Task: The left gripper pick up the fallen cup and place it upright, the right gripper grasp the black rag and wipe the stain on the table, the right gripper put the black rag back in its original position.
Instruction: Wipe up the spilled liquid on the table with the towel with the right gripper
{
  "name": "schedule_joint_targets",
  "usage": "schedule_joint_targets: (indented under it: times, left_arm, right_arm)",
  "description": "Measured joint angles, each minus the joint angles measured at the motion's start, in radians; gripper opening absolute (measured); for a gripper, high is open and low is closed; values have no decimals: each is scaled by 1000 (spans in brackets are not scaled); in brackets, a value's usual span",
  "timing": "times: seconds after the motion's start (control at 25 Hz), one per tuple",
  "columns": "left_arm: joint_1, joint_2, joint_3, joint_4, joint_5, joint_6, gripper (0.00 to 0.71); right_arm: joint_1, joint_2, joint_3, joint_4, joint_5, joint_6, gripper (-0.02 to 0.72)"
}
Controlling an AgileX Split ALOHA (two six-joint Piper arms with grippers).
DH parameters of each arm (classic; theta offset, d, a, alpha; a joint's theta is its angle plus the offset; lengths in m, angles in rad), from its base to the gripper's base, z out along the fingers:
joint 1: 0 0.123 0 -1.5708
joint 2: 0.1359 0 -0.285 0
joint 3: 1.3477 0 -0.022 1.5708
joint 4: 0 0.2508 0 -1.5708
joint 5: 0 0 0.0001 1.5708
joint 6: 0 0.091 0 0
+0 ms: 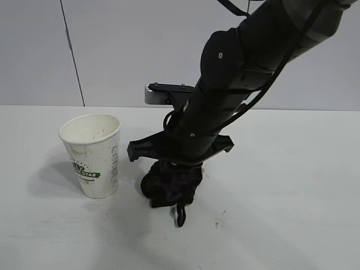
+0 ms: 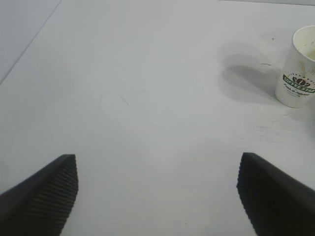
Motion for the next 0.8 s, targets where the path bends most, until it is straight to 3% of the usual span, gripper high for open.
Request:
schedule_joint_targets:
  times: [0.24, 0.48, 0.64, 0.8]
  left_arm:
    - [0, 0, 0, 0, 0, 0, 632]
    - [0, 0, 0, -1, 0, 0, 632]
    - [0, 0, 0, -1, 0, 0, 632]
    - [0, 0, 0, -1, 0, 0, 632]
  right_arm:
    - [-73, 4, -8, -211, 92, 170, 25]
    - [-193, -32, -9, -265, 188, 208, 22]
    - [-205, -45, -9, -230, 211, 201, 23]
    - [-152, -45, -9, -54, 206, 105, 23]
